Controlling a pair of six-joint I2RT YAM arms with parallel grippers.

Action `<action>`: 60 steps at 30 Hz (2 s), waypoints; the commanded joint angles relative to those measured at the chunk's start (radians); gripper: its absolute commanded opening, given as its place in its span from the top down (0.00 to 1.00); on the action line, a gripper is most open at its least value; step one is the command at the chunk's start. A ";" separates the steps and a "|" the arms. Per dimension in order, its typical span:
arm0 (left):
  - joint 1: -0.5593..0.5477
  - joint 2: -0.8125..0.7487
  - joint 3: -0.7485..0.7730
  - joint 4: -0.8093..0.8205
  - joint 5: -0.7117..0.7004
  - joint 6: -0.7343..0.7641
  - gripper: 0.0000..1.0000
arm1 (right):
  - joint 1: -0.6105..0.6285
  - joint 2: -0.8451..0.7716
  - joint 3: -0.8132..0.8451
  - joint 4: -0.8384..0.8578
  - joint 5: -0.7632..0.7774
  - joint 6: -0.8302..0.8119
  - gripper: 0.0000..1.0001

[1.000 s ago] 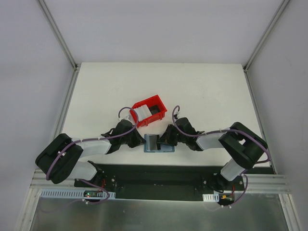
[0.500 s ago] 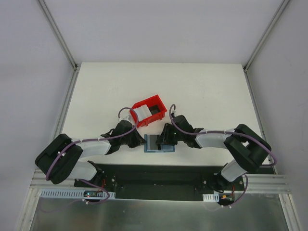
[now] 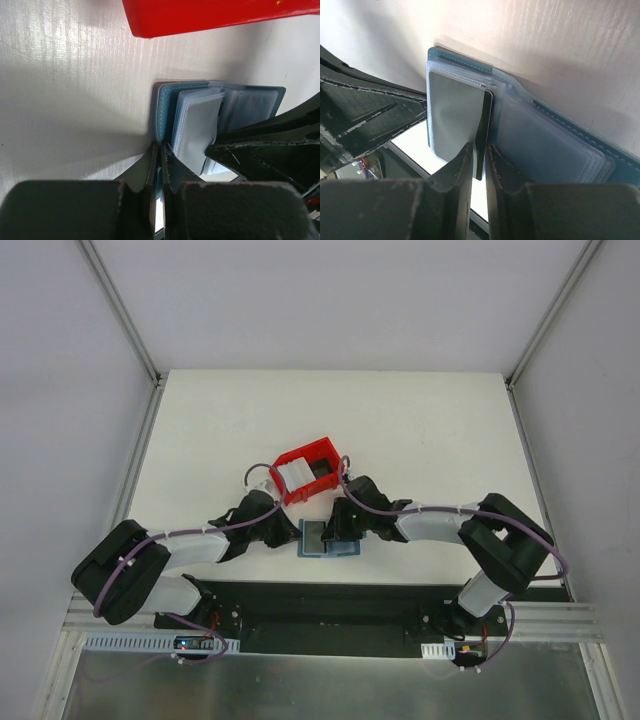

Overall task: Put the credit cards into the card holder
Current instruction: Insert the credit card into the card holder, then pick up the credit card from the storage box.

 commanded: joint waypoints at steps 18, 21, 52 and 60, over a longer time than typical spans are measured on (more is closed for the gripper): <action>0.002 -0.079 -0.072 -0.179 -0.103 0.009 1.00 | -0.022 -0.165 0.163 -0.299 0.129 -0.240 0.45; 0.002 -0.093 -0.070 -0.190 -0.106 0.009 1.00 | -0.047 -0.177 0.173 -0.304 0.109 -0.246 0.44; 0.006 -0.176 -0.076 -0.251 -0.171 0.051 1.00 | -0.174 0.346 0.907 -0.598 -0.037 -0.499 0.22; 0.010 -0.170 -0.072 -0.251 -0.167 0.066 1.00 | -0.199 0.496 1.041 -0.609 -0.103 -0.507 0.20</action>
